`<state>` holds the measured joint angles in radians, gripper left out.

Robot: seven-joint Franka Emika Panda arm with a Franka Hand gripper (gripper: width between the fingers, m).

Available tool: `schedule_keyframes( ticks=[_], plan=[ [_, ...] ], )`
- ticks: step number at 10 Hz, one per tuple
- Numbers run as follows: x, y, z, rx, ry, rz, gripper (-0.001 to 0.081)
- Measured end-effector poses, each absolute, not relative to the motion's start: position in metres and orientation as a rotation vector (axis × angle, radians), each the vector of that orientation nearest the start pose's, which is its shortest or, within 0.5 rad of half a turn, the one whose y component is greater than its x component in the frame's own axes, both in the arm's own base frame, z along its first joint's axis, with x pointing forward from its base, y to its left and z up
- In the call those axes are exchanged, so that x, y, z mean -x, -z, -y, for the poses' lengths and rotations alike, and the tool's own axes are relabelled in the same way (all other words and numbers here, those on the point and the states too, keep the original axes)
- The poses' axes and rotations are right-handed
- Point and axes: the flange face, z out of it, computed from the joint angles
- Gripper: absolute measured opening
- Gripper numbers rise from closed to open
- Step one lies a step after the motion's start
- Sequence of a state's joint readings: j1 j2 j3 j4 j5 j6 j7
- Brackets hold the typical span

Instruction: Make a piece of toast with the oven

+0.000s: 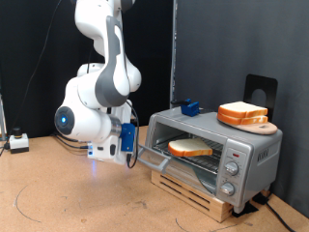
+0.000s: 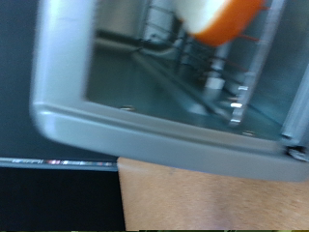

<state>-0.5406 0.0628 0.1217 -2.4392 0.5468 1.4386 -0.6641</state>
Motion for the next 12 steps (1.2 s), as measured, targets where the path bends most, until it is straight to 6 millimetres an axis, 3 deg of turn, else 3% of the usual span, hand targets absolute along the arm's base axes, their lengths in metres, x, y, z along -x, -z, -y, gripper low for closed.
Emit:
schedule_keyframes(
  ticks=[7,10,12],
  plan=[
    [-0.331,-0.314,0.032,2.033,-0.682,0.116,0.0810],
    [-0.319,-0.328,-0.001,2.047,-0.704,0.123,0.0810],
    [-0.307,-0.330,-0.011,2.085,-0.744,0.107,0.0810]
  ],
)
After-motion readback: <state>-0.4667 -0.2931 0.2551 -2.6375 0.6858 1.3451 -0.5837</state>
